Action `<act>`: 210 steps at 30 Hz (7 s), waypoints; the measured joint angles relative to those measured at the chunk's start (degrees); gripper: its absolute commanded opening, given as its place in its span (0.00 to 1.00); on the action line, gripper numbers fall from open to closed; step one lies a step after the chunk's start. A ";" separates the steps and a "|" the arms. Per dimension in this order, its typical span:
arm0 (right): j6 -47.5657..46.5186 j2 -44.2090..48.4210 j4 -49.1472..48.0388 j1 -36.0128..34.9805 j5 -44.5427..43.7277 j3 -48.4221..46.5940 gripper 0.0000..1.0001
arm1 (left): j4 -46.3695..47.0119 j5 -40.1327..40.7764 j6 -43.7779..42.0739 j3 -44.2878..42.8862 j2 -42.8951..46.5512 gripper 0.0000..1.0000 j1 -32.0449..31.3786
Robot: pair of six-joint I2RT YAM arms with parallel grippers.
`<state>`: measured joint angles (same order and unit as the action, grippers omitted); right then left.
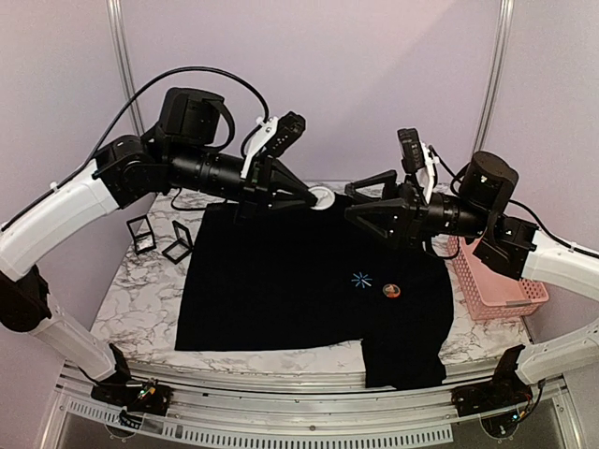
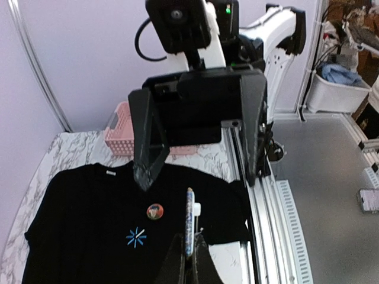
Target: Pin the brooch onto the clothing
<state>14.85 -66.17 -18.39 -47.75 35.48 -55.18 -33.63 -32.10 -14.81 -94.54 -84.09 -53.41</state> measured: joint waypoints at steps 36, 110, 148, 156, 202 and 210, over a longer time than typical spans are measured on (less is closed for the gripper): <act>-10.25 1.64 6.69 0.28 0.24 -1.53 0.00 | 19.47 -6.40 6.86 4.68 -4.61 0.00 -0.98; -19.43 1.57 18.05 0.55 0.79 -0.98 0.07 | 17.66 5.20 -5.18 11.91 -1.49 0.00 -5.90; -26.58 7.58 21.38 0.96 -5.77 0.61 0.18 | 17.75 10.73 -13.86 12.63 -0.79 0.00 -7.10; -26.84 5.66 19.45 0.96 -3.21 0.61 0.02 | 18.12 10.38 -12.76 12.63 -0.79 0.00 -7.30; -16.33 -10.01 14.45 14.91 -30.75 12.83 0.00 | 15.23 38.77 -58.93 52.98 0.15 0.94 22.29; -18.32 -11.87 2.95 12.28 -28.61 17.49 0.00 | 1.88 19.65 -47.63 28.06 -11.04 0.70 7.34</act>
<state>-3.46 -78.04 -15.44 -35.46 6.87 -37.69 -31.75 -12.45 -62.43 -66.48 -95.13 -46.06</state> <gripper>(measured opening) 0.009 0.805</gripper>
